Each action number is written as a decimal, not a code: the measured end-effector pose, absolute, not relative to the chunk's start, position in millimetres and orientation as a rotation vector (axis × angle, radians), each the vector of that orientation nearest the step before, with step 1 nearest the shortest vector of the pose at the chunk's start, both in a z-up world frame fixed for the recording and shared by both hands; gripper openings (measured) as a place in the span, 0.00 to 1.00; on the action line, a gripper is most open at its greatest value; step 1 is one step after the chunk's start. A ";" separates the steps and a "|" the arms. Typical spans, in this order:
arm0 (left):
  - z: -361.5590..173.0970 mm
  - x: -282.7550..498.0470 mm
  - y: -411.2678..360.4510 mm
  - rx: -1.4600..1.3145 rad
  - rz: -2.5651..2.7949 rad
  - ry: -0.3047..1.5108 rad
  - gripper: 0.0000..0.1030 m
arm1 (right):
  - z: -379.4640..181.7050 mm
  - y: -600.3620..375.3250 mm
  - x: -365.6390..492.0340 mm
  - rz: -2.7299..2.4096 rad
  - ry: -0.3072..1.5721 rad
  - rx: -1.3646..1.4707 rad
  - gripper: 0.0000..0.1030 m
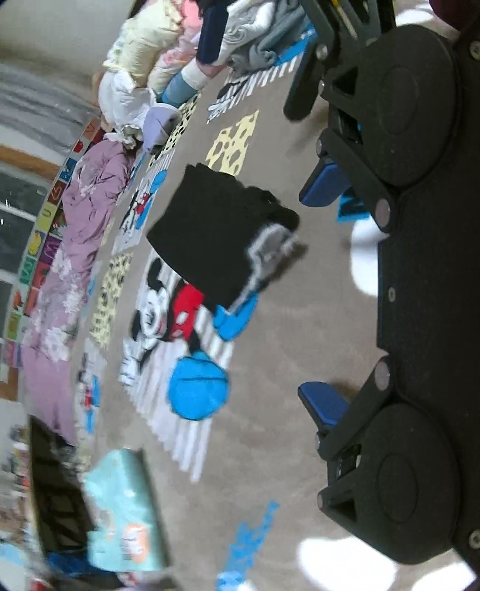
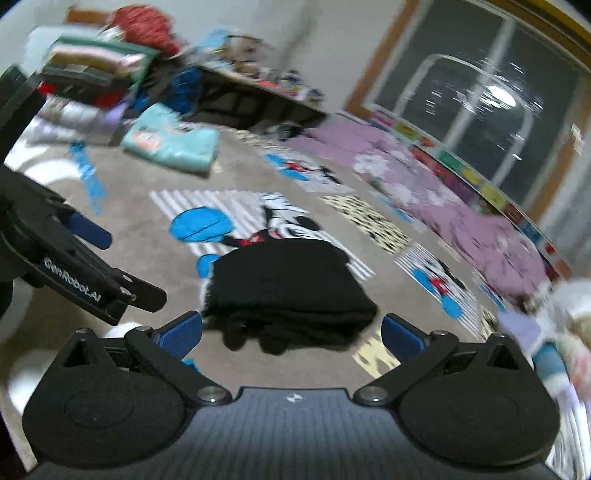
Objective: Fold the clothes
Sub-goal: 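Grasp the white fuzzy cuff of the black garment with the right tool, then lift the cuff with the right tool while the left tool grasps the black fabric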
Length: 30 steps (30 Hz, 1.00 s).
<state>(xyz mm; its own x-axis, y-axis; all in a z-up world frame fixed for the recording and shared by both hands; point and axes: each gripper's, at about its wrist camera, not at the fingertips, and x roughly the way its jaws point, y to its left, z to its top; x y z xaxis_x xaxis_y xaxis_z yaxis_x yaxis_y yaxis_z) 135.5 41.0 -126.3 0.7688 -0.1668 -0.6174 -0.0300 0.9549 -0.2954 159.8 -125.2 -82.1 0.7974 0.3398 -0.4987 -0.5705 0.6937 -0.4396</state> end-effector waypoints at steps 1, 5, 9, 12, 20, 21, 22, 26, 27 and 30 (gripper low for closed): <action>-130.2 135.9 46.1 -0.319 -0.080 0.700 0.99 | -88.2 -118.2 162.8 0.545 0.395 -0.666 0.93; -131.8 136.7 62.1 -0.350 -0.065 0.705 0.99 | -114.6 -86.2 173.8 0.612 0.378 -0.880 0.72; -132.8 133.5 75.3 -0.396 -0.065 0.705 0.99 | -137.1 -64.0 176.8 0.637 0.332 -1.028 0.63; -136.2 134.7 78.1 -0.412 -0.072 0.714 0.99 | -154.1 -49.4 177.2 0.648 0.291 -1.147 0.62; -136.6 133.7 84.3 -0.445 -0.078 0.707 0.99 | -167.9 -36.1 181.2 0.639 0.277 -1.250 0.38; -137.0 134.8 85.2 -0.447 -0.076 0.708 0.99 | -164.9 -36.7 182.9 0.638 0.282 -1.230 0.34; -137.4 135.8 86.1 -0.449 -0.074 0.708 0.99 | -160.4 -37.8 185.1 0.643 0.292 -1.198 0.27; -138.0 134.2 84.9 -0.446 -0.079 0.709 0.99 | -127.7 -55.6 201.0 0.648 0.346 -0.950 0.15; -137.8 133.1 83.8 -0.443 -0.081 0.708 0.99 | -118.8 -60.8 205.3 0.647 0.359 -0.881 0.15; -137.8 133.7 80.8 -0.442 -0.090 0.708 0.99 | -95.1 -83.0 217.0 0.624 0.380 -0.700 0.14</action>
<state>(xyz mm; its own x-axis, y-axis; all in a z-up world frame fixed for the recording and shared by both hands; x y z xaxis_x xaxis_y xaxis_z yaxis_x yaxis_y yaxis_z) 133.7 80.8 -137.8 0.7601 -0.2276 -0.6087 -0.0673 0.9040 -0.4221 217.0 -83.0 -95.1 0.7553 0.4005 -0.5188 -0.6447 0.5964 -0.4782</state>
